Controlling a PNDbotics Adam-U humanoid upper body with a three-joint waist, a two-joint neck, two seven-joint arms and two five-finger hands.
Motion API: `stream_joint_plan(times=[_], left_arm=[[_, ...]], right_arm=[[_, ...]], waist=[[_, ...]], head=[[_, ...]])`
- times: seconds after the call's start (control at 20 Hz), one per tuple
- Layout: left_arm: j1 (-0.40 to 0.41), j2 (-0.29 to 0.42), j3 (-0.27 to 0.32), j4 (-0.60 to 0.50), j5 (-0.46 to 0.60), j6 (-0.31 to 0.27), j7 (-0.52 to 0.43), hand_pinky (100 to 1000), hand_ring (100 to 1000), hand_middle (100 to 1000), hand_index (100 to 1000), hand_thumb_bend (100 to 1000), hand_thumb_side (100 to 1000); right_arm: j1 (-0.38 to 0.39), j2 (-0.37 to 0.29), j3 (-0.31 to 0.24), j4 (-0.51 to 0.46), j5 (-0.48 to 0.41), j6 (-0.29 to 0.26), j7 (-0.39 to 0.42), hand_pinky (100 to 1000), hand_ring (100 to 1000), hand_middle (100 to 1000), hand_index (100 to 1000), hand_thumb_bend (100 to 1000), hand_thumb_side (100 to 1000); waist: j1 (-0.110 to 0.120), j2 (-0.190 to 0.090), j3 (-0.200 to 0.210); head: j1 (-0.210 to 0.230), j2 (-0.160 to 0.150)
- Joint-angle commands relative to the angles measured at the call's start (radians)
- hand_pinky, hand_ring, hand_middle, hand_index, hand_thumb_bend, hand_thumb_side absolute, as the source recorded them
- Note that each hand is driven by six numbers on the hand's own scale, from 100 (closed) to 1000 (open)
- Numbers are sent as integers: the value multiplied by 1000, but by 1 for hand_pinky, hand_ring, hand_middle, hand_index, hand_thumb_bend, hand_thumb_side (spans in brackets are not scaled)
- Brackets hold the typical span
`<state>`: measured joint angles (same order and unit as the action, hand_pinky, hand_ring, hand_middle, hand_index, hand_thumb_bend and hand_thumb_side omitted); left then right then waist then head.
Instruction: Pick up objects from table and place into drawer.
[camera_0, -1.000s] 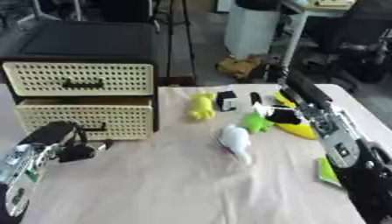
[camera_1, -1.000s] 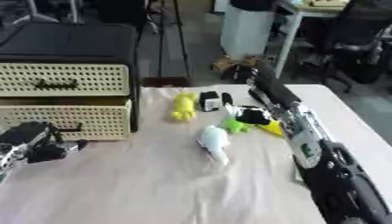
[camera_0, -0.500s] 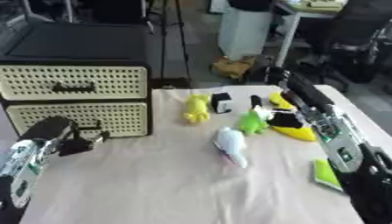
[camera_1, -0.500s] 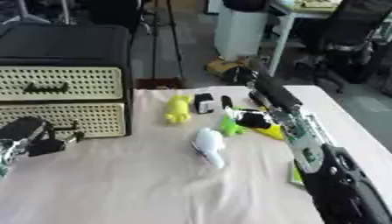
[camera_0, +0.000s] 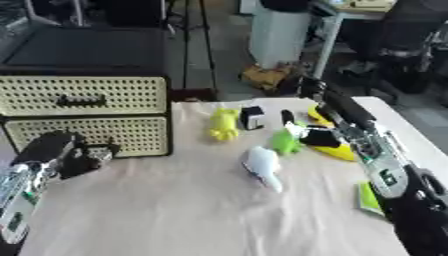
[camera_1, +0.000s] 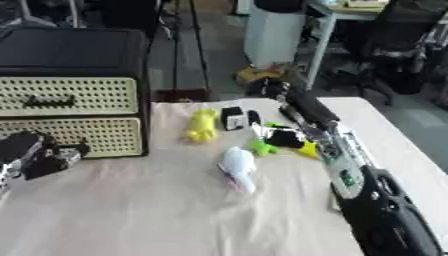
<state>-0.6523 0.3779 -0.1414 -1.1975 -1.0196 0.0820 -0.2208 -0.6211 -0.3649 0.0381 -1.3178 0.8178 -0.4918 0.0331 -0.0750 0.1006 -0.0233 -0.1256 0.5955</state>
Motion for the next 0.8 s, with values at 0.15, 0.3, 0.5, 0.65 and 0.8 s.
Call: stream_joint_plan(times=[0.15, 0.3, 0.5, 0.65, 0.8], left_arm=[[82, 73, 42, -154, 86, -82, 70, 100, 100, 270, 624, 522, 1000], [152, 94, 69, -236, 137, -102, 91, 100, 100, 268, 621, 525, 1000], [220, 104, 96, -341, 201, -95, 77, 100, 100, 263, 615, 520, 1000], [263, 103, 120, -419, 249, -73, 44, 100, 100, 257, 608, 521, 1000], [287, 100, 133, -491, 294, -39, 20, 100, 100, 256, 606, 519, 1000]], right_arm=[[9, -32, -21, -22, -23, 7, -12, 664, 746, 790, 809, 100, 368], [30, -38, -26, -32, -58, 13, -14, 663, 746, 789, 809, 100, 374], [53, -44, -32, -57, -109, 20, -17, 661, 745, 787, 807, 100, 384], [70, -49, -38, -84, -153, 27, -22, 658, 742, 786, 807, 100, 393], [88, -53, -45, -111, -196, 35, -25, 656, 741, 784, 805, 100, 399]], waist=[[12, -29, 9], [14, -41, 17], [13, -49, 23], [14, -51, 28], [13, -50, 31]], head=[[-11, 14], [-20, 26], [-28, 35], [-31, 36], [-31, 44]])
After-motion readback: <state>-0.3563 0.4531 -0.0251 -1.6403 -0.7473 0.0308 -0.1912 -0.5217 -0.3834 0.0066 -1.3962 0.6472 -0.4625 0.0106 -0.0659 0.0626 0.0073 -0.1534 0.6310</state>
